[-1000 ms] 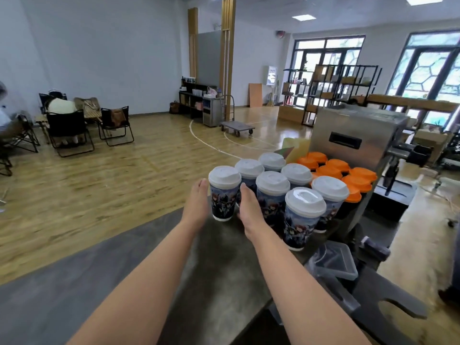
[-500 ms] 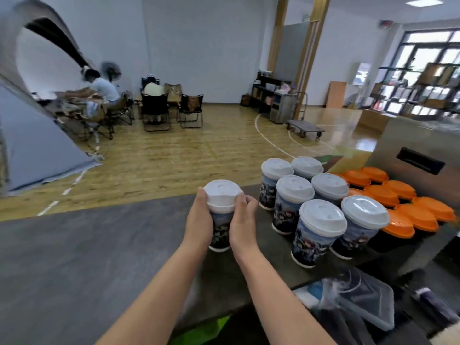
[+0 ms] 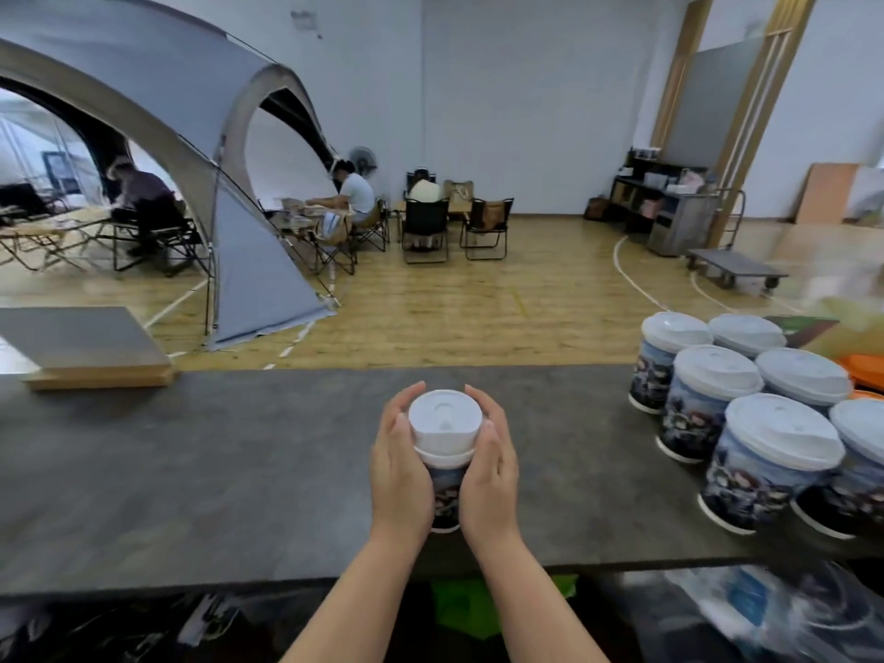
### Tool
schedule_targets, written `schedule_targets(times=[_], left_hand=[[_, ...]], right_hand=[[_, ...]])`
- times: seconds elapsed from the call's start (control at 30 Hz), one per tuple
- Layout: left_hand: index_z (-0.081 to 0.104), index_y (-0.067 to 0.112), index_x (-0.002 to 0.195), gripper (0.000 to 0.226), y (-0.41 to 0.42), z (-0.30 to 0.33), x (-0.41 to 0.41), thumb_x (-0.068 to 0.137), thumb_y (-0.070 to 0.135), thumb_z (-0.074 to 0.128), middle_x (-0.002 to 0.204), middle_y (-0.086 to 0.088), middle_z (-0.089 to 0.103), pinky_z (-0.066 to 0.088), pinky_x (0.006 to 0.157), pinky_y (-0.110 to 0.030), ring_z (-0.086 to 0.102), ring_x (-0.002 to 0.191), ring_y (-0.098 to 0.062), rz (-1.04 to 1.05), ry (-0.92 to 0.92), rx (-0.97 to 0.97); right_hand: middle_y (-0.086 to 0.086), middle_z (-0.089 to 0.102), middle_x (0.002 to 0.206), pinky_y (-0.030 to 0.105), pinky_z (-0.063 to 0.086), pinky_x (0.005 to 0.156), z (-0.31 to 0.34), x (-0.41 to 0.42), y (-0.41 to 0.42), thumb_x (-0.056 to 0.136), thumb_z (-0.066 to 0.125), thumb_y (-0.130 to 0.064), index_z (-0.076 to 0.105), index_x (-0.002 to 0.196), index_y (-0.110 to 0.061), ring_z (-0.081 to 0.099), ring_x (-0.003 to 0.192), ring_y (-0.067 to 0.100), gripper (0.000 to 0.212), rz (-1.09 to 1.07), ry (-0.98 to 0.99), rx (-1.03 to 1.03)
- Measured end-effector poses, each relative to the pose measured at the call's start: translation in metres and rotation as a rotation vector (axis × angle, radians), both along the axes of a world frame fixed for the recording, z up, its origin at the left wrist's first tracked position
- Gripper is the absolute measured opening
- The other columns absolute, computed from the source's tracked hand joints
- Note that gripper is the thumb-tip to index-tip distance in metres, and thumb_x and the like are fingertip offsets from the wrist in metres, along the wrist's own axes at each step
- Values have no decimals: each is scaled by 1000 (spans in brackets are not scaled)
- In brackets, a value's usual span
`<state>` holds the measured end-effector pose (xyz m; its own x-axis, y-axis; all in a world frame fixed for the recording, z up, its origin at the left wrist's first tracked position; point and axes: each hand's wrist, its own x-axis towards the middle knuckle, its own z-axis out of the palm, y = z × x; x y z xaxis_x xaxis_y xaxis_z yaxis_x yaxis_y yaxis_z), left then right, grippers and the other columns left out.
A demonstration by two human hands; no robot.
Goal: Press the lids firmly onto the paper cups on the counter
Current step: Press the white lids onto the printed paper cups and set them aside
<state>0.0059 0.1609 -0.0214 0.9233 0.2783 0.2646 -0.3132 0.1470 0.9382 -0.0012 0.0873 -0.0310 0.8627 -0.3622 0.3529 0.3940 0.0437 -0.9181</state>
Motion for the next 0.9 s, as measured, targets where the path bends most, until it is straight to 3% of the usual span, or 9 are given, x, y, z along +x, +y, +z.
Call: schedule_targets(times=[0.13,0.23,0.33,0.5,0.7,0.9], left_hand=[[65,30,116,40,7,-3,2,96,36,30,107,11,72,55,87,-35,67,103,-11,-39,-24,74],[64,26,113,40,8,-5,4,94,39,31,105,7,71,53,81,-30,67,100,-16,-45,-92,79],[64,23,111,44,7,-7,9,90,41,30,103,1,71,54,78,-35,67,97,-21,-51,-124,60],[61,24,112,42,4,-14,11,93,42,29,103,5,70,53,77,-33,66,97,-19,-44,-133,40],[60,25,111,39,5,-12,12,93,39,28,103,12,70,52,77,-24,66,96,-11,-74,-168,52],[57,30,114,36,14,-10,8,94,43,30,107,11,69,52,82,-24,65,102,-13,-140,-151,119]], right_hand=[[-23,67,110,21,51,87,-1,2,-1,92,28,-48,59,119,-31,64,106,5,44,-69,-33,-104],[-24,66,108,15,49,83,0,3,-3,93,27,-43,60,119,-25,64,104,2,46,-66,-58,-138],[-24,66,110,12,47,85,-1,4,-3,93,27,-41,60,119,-24,62,107,1,46,-79,-73,-140],[-32,63,112,11,45,86,-5,7,-4,94,25,-41,59,122,-25,60,109,-3,46,-90,-83,-163],[-34,64,106,10,46,82,-6,6,-2,95,24,-41,56,122,-24,62,104,-5,45,-82,-88,-154],[-31,64,106,11,46,83,-4,7,-2,94,24,-43,55,121,-24,62,104,-2,45,-78,-87,-167]])
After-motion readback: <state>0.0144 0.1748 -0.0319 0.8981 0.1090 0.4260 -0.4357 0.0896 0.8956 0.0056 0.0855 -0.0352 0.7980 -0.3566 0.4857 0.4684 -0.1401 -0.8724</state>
